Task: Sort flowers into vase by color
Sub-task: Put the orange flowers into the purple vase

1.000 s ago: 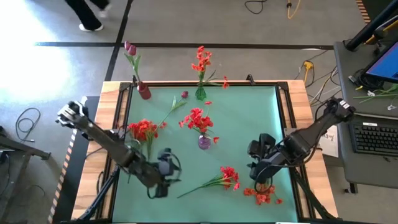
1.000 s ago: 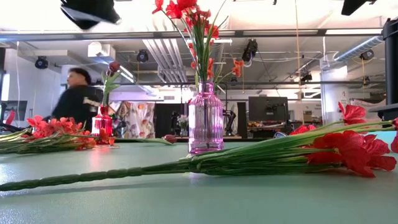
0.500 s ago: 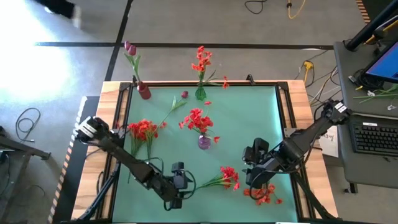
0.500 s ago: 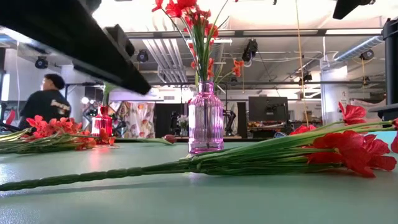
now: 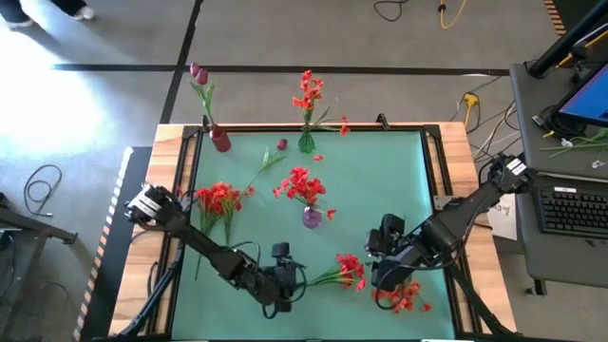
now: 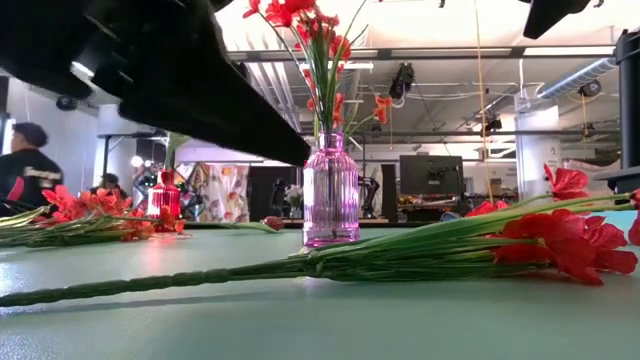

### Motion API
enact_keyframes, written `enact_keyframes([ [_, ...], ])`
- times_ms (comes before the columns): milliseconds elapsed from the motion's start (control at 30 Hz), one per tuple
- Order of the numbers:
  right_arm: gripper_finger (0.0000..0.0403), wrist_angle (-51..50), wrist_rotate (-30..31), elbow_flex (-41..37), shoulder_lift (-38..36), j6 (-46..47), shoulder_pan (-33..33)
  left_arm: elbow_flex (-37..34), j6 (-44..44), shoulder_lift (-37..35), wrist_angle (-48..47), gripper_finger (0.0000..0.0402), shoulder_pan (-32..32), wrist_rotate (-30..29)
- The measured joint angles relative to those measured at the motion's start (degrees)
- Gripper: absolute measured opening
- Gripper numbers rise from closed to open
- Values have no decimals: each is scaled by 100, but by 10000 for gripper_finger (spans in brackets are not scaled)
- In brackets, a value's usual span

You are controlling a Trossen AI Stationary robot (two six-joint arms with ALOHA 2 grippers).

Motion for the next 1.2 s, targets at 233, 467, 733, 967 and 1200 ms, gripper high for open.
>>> enact_keyframes([
  [233, 270, 56, -2, -6, 62, 64, 115, 487, -104, 709, 30, 185, -8, 126],
  [467, 269, 166, 139, -20, 62, 22, 117, 1139, -205, 1528, 40, 185, 6, 149],
  [733, 268, 173, 143, -26, 62, 39, 160, 853, -1234, 1513, 96, 170, 7, -383],
  [967, 267, 278, 292, -33, 61, 22, 178, 808, -1305, 1595, 161, 143, -4, -445],
  [1200, 271, 299, 292, -33, 60, -85, 178, 819, -871, 1577, 178, 18, -126, -712],
])
